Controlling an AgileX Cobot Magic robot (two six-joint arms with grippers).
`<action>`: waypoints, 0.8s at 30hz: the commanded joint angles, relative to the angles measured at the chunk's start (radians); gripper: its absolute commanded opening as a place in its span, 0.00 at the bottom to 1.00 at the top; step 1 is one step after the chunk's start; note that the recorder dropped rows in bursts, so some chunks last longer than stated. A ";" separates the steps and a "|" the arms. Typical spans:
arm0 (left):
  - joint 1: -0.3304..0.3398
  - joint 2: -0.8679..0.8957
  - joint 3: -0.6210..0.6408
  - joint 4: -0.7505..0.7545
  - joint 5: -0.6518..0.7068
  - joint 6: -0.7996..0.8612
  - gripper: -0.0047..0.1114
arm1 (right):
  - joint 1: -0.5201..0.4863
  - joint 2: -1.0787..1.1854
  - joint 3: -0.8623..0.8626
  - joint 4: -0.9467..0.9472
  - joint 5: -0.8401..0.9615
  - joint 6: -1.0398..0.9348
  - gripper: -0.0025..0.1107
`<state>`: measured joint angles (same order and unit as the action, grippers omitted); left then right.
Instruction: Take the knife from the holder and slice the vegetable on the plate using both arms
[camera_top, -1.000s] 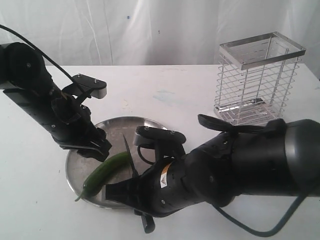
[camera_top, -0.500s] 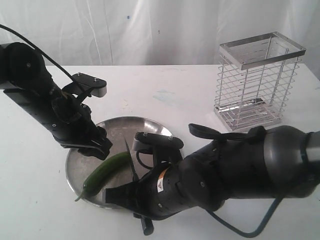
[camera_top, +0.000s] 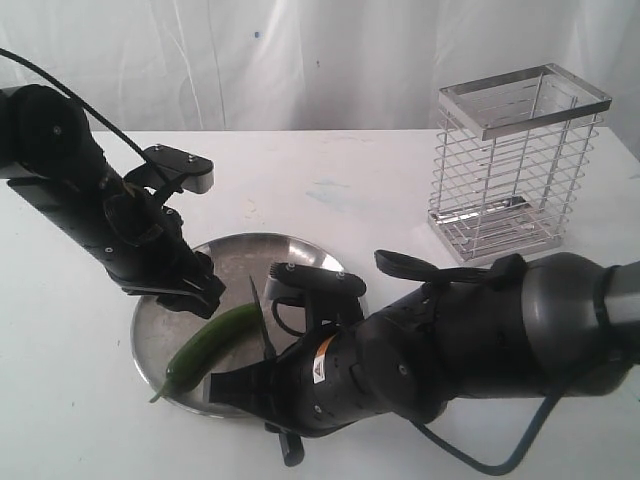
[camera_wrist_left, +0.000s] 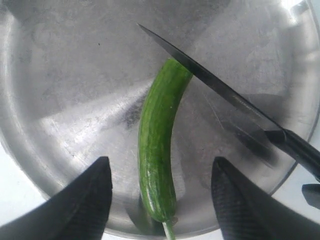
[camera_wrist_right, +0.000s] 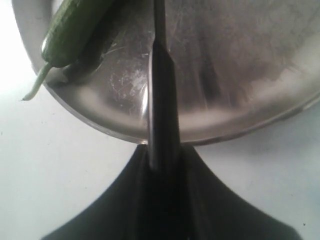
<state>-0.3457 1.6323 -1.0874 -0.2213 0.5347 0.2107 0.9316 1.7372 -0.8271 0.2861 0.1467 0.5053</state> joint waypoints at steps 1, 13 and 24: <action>-0.005 -0.011 0.005 -0.018 0.007 -0.008 0.57 | 0.005 -0.001 0.002 -0.002 -0.016 0.003 0.02; -0.005 -0.008 0.009 -0.023 -0.005 -0.010 0.57 | 0.015 -0.001 0.002 -0.002 -0.021 -0.002 0.02; -0.005 -0.008 0.009 -0.048 -0.027 -0.010 0.57 | 0.015 0.024 0.002 -0.002 -0.021 -0.002 0.02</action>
<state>-0.3457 1.6323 -1.0867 -0.2569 0.5029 0.2107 0.9466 1.7482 -0.8271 0.2861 0.1408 0.5078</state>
